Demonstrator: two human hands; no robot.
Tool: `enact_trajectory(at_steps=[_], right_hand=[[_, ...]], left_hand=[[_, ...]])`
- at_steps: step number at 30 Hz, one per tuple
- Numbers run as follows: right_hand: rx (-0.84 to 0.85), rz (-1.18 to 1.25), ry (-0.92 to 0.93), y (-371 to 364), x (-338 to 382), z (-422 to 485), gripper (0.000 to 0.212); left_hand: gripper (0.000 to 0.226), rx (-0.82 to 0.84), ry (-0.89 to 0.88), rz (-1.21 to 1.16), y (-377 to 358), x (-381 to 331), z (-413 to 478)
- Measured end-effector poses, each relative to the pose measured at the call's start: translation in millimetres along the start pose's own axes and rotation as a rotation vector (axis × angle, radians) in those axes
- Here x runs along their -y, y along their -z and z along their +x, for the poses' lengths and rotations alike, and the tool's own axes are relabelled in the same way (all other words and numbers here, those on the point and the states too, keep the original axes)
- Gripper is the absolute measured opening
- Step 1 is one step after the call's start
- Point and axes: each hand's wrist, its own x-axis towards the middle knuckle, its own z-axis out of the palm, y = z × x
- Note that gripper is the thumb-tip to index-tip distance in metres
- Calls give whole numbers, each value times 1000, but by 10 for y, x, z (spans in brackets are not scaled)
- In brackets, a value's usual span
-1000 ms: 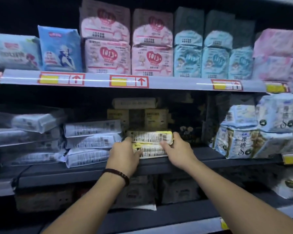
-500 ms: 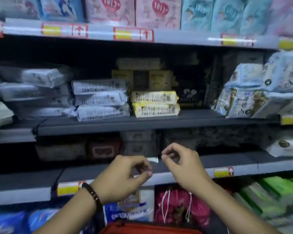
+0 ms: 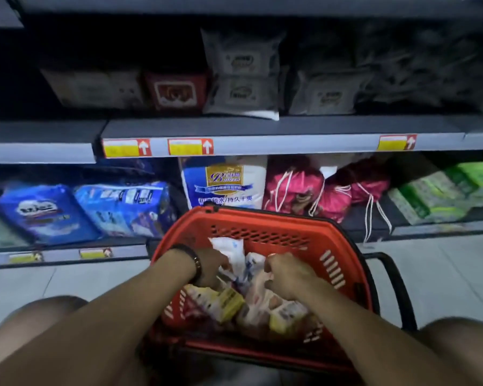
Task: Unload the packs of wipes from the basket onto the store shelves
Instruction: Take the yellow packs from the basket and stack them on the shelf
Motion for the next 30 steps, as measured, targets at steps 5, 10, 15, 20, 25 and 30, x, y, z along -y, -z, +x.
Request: enact_trajectory(at_steps=[5, 10, 15, 20, 25, 30], right_hand=[[98, 37, 29, -452, 200, 135, 50], [179, 21, 79, -933, 624, 256, 101], [137, 75, 34, -1056, 820, 387, 124], [87, 111, -9, -1102, 918, 508, 112], [172, 257, -32, -1159, 856, 704, 99], [104, 461, 51, -772, 830, 513, 57]], left_hand=[[60, 67, 30, 51, 80, 59, 0], [61, -53, 8, -21, 277, -31, -84], [55, -46, -48, -43, 409, -155, -176], [58, -57, -78, -33, 502, -204, -173], [57, -62, -83, -22, 563, -133, -187], [63, -51, -42, -24, 533, 71, -245]])
